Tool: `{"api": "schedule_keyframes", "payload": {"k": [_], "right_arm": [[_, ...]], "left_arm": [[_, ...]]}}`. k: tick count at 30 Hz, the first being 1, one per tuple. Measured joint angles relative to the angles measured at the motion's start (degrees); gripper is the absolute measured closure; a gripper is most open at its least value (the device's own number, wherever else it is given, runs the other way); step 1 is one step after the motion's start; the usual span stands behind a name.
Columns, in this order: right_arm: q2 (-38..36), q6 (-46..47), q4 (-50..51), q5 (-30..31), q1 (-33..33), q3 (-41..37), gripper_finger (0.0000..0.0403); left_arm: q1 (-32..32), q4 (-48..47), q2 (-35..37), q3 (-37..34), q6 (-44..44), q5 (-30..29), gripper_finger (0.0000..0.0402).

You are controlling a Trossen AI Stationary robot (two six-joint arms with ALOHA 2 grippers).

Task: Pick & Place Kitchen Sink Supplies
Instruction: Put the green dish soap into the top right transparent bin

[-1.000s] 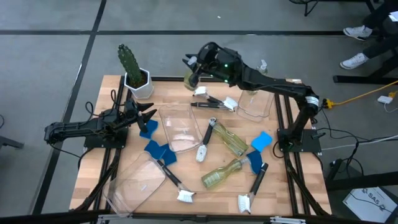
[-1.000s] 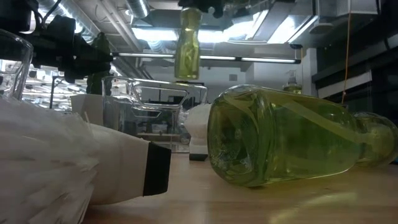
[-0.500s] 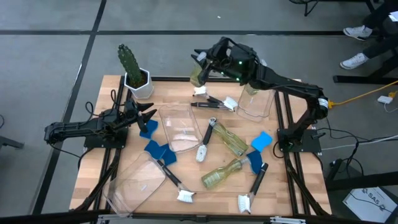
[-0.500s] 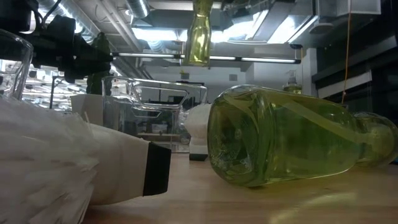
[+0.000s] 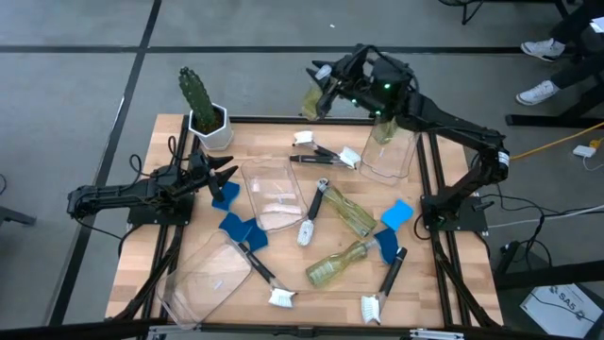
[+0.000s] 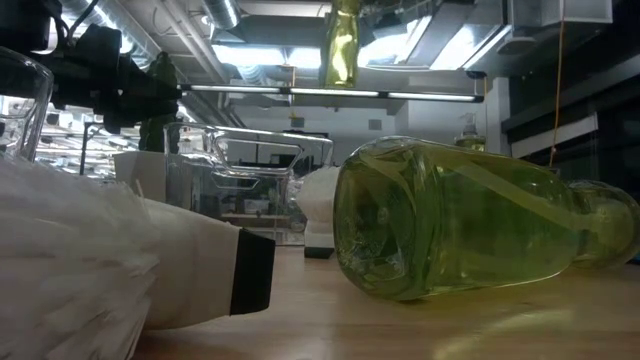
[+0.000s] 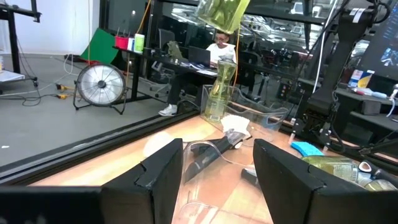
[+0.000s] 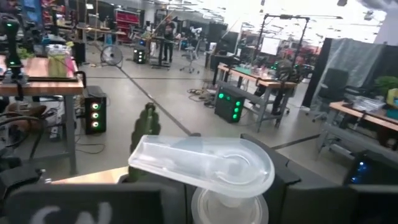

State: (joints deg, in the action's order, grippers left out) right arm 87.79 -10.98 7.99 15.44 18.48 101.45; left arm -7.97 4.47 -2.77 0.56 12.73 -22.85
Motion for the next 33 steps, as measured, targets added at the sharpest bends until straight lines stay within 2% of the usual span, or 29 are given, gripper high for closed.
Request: {"api": "schedule_keyframes", "payload": {"k": [17,27,33], "right_arm": [[-9.66,-0.54,10.75,0.11,0.11,-0.3,0.0303],[-20.64,2.9,8.84,0.14,0.11,-13.03,0.0303],[-26.45,4.42,8.95,3.65,0.11,-20.36,0.0303]], "left_arm": [[-0.02,0.0,-0.01,0.0,0.01,0.0,0.021],[-0.01,0.0,-0.01,0.02,0.0,-0.01,0.021],[-0.01,0.0,-0.01,0.0,0.0,0.0,0.0212]]}}
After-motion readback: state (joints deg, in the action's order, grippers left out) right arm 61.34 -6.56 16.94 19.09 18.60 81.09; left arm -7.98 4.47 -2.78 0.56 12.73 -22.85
